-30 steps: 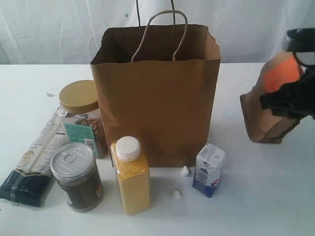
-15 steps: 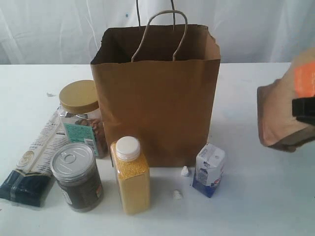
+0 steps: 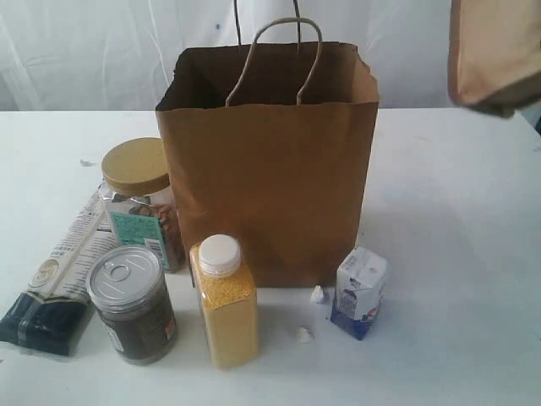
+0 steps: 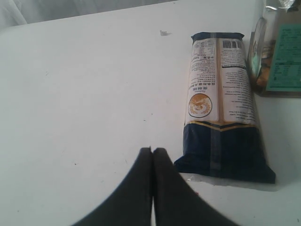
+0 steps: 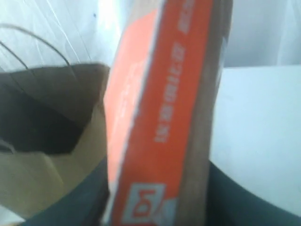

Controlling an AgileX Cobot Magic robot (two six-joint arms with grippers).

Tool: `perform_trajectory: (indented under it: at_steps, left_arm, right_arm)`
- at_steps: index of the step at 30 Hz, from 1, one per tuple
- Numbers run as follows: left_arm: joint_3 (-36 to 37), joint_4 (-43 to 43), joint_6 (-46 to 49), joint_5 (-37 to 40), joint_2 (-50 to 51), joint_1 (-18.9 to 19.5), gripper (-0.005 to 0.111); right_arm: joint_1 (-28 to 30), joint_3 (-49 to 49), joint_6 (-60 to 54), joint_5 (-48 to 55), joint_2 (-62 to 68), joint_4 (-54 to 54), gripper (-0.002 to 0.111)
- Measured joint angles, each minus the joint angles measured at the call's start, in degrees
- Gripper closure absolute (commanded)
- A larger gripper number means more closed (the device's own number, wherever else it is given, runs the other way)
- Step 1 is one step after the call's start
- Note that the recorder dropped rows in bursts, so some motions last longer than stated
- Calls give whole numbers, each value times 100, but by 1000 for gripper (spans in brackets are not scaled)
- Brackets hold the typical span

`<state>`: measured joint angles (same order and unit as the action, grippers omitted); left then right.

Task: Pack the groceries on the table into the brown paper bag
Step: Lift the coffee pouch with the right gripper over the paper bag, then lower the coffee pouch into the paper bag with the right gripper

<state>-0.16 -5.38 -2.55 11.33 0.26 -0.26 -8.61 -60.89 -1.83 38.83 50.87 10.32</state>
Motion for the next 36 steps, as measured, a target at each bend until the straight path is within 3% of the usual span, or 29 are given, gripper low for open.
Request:
perform_trajectory:
  at_steps: [4,9,12,17,22,36]
  left_arm:
    - [0,0,0,0,0,0,107]
    - [0,0,0,0,0,0,107]
    - [0,0,0,0,0,0,107]
    - [0,0,0,0,0,0,107]
    - [0,0,0,0,0,0,107]
    - [0,0,0,0,0,0,107]
  right_arm:
    - [0,-967,-347,87,814,504,108]
    - [0,-2382,-2294,540,2469,3670,108]
    - [0,-2524,-3032,880,2817,4729,108]
    - [0,-2524,-3223,725,2989,4805,108]
    - [0,-2524,-3902,1311,2989,4857,108]
    - [-12,-2524,-4646,1696,3492,4866,108]
